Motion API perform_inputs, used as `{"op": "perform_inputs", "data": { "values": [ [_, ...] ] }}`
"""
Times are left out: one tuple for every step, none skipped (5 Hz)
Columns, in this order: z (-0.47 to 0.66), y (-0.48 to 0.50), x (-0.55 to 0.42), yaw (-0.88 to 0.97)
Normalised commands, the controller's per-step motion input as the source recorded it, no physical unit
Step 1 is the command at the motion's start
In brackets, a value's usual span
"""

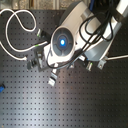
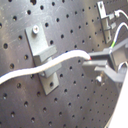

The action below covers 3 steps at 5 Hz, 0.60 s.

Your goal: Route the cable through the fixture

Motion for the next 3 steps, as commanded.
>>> {"op": "perform_inputs", "data": {
  "values": [
    [0.01,-0.006,0.004,0.00],
    [0.24,0.016,0.066,0.00],
    [0.47,0.056,0.154,0.04]
  ]
}}
